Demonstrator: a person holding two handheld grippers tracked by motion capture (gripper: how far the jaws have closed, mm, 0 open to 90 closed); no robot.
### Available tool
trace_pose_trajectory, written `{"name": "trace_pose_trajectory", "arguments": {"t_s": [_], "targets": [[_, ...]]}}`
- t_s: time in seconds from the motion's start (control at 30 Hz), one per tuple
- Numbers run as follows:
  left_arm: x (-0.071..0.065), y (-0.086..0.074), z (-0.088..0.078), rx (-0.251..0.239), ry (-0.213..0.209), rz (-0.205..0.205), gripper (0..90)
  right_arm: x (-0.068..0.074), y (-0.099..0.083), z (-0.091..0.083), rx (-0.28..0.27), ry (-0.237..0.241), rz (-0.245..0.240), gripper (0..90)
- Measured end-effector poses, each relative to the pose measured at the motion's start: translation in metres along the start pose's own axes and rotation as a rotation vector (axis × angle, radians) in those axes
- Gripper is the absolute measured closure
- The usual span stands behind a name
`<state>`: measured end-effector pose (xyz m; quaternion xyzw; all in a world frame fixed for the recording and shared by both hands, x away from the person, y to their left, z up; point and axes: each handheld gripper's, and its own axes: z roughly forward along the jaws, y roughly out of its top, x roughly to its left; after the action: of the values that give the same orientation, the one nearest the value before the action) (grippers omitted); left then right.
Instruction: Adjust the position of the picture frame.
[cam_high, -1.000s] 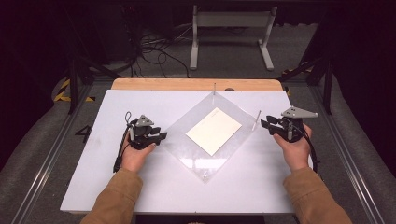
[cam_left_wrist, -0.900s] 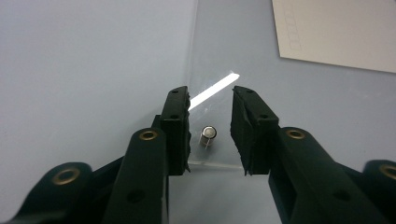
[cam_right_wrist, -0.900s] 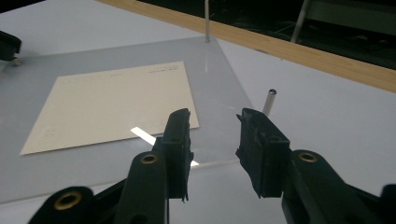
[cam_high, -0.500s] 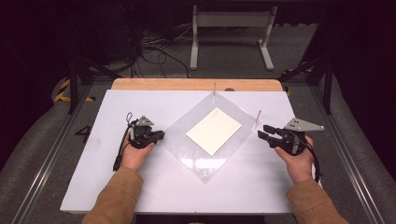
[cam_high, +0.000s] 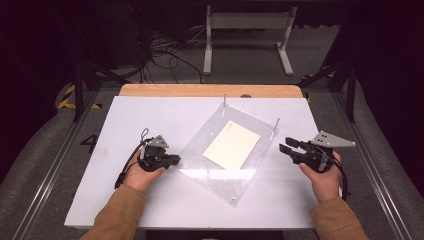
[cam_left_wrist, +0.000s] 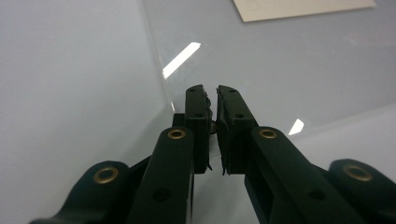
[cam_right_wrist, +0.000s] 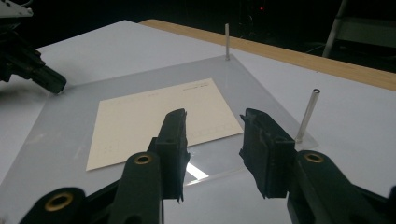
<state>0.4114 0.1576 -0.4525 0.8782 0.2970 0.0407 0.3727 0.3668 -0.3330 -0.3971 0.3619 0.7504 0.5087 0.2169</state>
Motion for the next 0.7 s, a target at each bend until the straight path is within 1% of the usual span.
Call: {"name": "trace_pose_trajectory", "arguments": {"t_s": [0.13,0.17,0.27,0.3,0.33,0.37,0.47,0.53,0.57,0.6,0.63,0.67,0.7], "targets": [[-0.019,-0.004,-0.001,0.027,-0.066,0.066,83.4,-0.002,-0.001,-0.006,-0.003,-0.014,0.008,59.7],[-0.022,-0.004,-0.001,0.030,-0.073,0.076,83.5,-0.003,-0.002,-0.007,-0.003,-0.019,0.011,59.7],[-0.039,-0.006,0.000,0.047,-0.118,0.107,83.5,-0.006,-0.003,-0.008,-0.002,-0.028,0.019,59.7],[-0.039,-0.006,0.000,0.047,-0.118,0.107,83.5,-0.006,-0.003,-0.008,-0.002,-0.028,0.019,59.7],[-0.046,-0.007,0.001,0.058,-0.134,0.128,83.5,-0.006,-0.004,-0.008,-0.001,-0.029,0.019,59.7],[-0.052,-0.007,0.001,0.061,-0.149,0.138,83.5,-0.006,-0.004,-0.008,0.001,-0.029,0.023,59.8],[-0.071,-0.009,0.002,0.081,-0.185,0.186,83.5,-0.007,-0.004,-0.005,0.012,-0.038,0.024,59.8],[-0.085,-0.010,0.004,0.102,-0.242,0.214,83.5,-0.008,-0.004,-0.001,0.026,-0.044,0.024,59.9],[-0.085,-0.010,0.004,0.102,-0.242,0.214,83.4,-0.008,-0.004,-0.001,0.026,-0.044,0.024,59.9],[-0.091,-0.011,0.004,0.107,-0.259,0.234,83.4,-0.010,-0.004,0.002,0.037,-0.050,0.024,59.9],[-0.095,-0.011,0.004,0.117,-0.272,0.238,83.4,-0.011,-0.003,0.005,0.046,-0.054,0.026,60.0],[-0.098,-0.011,0.005,0.120,-0.285,0.250,83.3,-0.012,-0.003,0.008,0.053,-0.056,0.024,60.0],[-0.098,-0.011,0.005,0.123,-0.288,0.250,83.0,-0.014,-0.002,0.012,0.064,-0.062,0.026,59.9]]}}
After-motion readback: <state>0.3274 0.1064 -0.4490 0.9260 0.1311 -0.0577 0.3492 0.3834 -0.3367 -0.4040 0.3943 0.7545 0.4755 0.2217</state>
